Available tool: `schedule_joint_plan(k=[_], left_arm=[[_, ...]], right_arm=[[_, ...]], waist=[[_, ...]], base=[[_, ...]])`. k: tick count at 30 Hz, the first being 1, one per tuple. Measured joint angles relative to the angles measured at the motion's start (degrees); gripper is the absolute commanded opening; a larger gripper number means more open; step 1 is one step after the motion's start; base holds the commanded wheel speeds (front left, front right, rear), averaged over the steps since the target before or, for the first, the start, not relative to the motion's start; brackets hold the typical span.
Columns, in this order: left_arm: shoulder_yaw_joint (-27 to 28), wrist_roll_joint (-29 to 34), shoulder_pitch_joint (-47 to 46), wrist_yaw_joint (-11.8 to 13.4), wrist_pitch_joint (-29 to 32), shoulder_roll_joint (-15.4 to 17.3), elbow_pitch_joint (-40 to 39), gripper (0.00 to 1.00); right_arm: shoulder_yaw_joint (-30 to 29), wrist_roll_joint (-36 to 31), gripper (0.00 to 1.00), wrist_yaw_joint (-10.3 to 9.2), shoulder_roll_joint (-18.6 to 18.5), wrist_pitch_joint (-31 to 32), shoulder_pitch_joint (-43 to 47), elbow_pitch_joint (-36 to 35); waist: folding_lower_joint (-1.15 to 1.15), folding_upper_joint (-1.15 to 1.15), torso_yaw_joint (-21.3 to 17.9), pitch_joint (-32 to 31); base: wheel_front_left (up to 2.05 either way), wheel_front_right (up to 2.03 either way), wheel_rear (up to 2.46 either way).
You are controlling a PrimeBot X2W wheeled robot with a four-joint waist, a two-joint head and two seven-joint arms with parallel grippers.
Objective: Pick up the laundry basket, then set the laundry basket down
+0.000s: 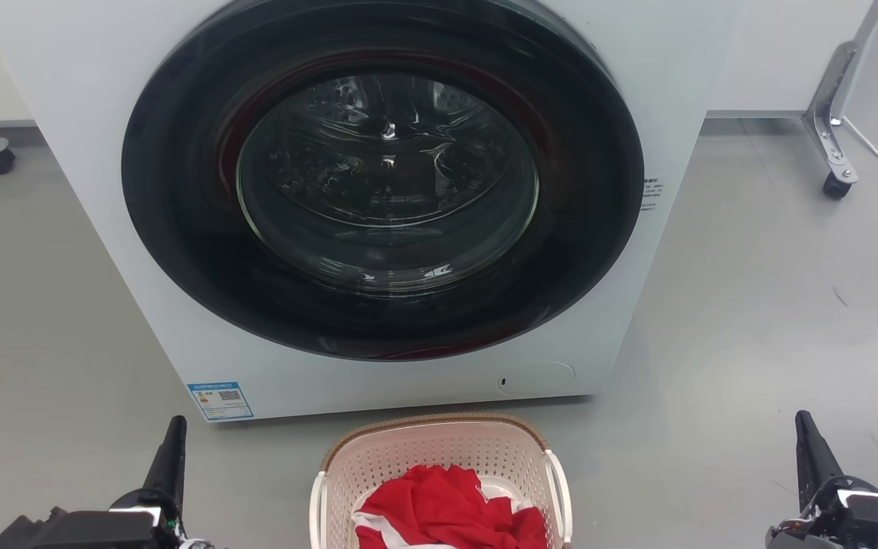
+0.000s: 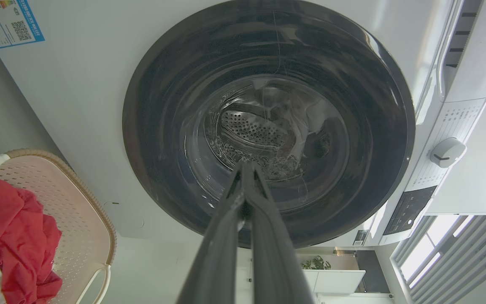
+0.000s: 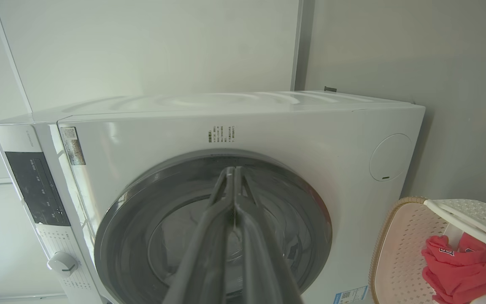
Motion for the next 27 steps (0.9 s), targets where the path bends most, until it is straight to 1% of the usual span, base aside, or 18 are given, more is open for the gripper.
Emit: schedule_joint_plan(k=[27], left_arm=[[0.0,0.0,0.0,0.0,0.0,0.0,0.0,0.0]], right_arm=[[0.0,0.0,0.0,0.0,0.0,0.0,0.0,-0.01]], waist=[[0.0,0.0,0.0,0.0]], base=[[0.0,0.0,0.0]])
